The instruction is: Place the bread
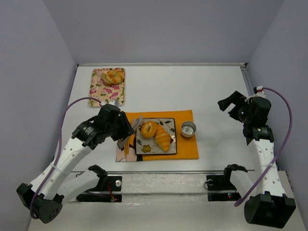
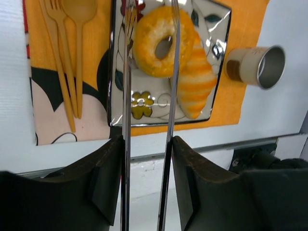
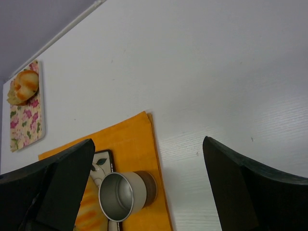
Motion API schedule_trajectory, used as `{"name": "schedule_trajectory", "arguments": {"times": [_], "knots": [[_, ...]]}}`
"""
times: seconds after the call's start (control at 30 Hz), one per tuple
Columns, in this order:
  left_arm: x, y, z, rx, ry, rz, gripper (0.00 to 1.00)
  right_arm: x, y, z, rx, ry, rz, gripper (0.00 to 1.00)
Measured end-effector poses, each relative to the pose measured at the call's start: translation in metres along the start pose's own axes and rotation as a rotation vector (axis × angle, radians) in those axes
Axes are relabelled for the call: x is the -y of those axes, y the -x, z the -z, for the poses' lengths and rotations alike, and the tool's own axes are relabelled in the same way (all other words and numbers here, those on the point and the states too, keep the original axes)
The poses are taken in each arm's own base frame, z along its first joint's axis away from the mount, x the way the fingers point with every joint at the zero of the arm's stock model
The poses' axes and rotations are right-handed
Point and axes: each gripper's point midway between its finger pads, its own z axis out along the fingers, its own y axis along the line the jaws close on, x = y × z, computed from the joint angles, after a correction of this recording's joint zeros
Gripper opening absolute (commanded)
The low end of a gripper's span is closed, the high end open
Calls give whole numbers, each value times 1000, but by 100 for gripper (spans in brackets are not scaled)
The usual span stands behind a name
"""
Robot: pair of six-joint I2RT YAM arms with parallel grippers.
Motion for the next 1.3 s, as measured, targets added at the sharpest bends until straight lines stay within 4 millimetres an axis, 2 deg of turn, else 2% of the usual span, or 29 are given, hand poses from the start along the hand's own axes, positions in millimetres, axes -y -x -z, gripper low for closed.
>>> {"name": "schedule_trajectory", "arguments": {"times": [0.23,0.37,0.5,0.6,0.63,0.7,0.77,0.83,0.9,0.97,1.1,1.17,1.3], "knots": [[5,54,19,216,78,45,48,0,0,0,0,0,0,100],[-9,84,23,357,202,131,49,0,0,0,0,0,0,100],[-36,105,20,455,331,205,48,0,0,0,0,0,0,100],[-69,127,9,510,416,293,44,0,0,0,0,0,0,100],[-87,133,5,522,448,333,44,0,0,0,0,-1,0,100],[-115,136,-4,535,499,388,44,0,0,0,0,0,0,100],[-148,129,-12,529,569,450,44,0,0,0,0,-1,0,100],[-174,119,-18,522,621,497,43,0,0,0,0,0,0,100],[-190,115,-21,515,657,528,42,0,0,0,0,-1,0,100],[-201,116,-25,514,675,560,41,0,0,0,0,-1,0,100],[-222,121,-53,470,711,605,44,0,0,0,1,0,0,100],[-228,118,-68,430,727,607,58,0,0,0,2,-1,1,100],[-235,109,-87,365,743,604,65,1,1,0,5,-7,1,100]]}}
